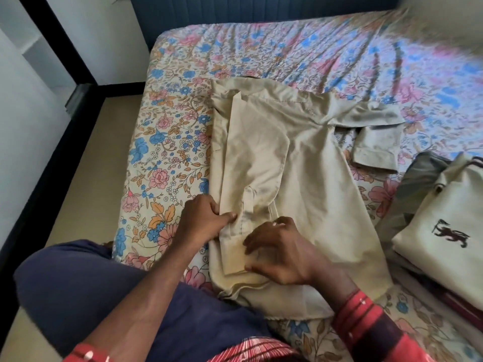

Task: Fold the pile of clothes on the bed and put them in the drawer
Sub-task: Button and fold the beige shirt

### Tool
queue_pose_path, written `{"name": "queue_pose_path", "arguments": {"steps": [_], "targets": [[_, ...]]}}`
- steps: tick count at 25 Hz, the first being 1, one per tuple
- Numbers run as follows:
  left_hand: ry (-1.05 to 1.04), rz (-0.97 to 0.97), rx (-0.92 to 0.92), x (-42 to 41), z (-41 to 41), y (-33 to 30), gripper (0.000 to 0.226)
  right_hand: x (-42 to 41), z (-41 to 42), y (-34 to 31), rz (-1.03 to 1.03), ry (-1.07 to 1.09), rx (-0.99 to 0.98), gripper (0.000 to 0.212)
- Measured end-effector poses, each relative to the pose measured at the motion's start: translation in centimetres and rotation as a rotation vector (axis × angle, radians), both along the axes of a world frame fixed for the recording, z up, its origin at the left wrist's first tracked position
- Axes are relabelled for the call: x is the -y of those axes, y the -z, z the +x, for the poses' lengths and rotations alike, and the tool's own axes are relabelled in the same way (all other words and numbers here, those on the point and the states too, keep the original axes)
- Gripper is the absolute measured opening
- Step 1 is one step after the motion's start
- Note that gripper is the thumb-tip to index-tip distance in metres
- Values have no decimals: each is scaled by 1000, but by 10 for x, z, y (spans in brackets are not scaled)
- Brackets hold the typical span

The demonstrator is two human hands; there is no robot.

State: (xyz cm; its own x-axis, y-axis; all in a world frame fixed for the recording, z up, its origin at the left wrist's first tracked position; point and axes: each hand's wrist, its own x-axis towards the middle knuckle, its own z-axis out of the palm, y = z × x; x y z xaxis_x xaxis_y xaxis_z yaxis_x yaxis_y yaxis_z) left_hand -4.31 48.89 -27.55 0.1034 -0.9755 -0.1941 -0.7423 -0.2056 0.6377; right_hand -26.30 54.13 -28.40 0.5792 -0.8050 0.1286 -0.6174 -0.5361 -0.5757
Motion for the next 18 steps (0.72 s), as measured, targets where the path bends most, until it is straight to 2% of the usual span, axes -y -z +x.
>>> {"name": "queue_pose_path", "arguments": {"steps": [2,3,6,9,11,14,16,18], "targets": [[16,-160,250,2,-11,-10,51,19,-11,-12,4,164,128,20],[43,-223,285,5,-23,-15,52,38,-22,-20,2,295,171,18],[150,-266,208,19,-78,-24,44,115,-74,-43,71,676,72,25],[215,-175,75,38,-141,-21,39,170,-130,-47,164,899,-128,30],[266,-137,16,49,-175,-20,35,189,-160,-44,225,934,-281,31],[345,-140,64,62,-215,-18,30,220,-192,-45,314,921,-420,30],[378,-179,116,64,-233,-16,37,242,-203,-52,387,887,-333,29],[405,-216,158,65,-249,-10,54,262,-206,-54,557,887,-136,21]]}}
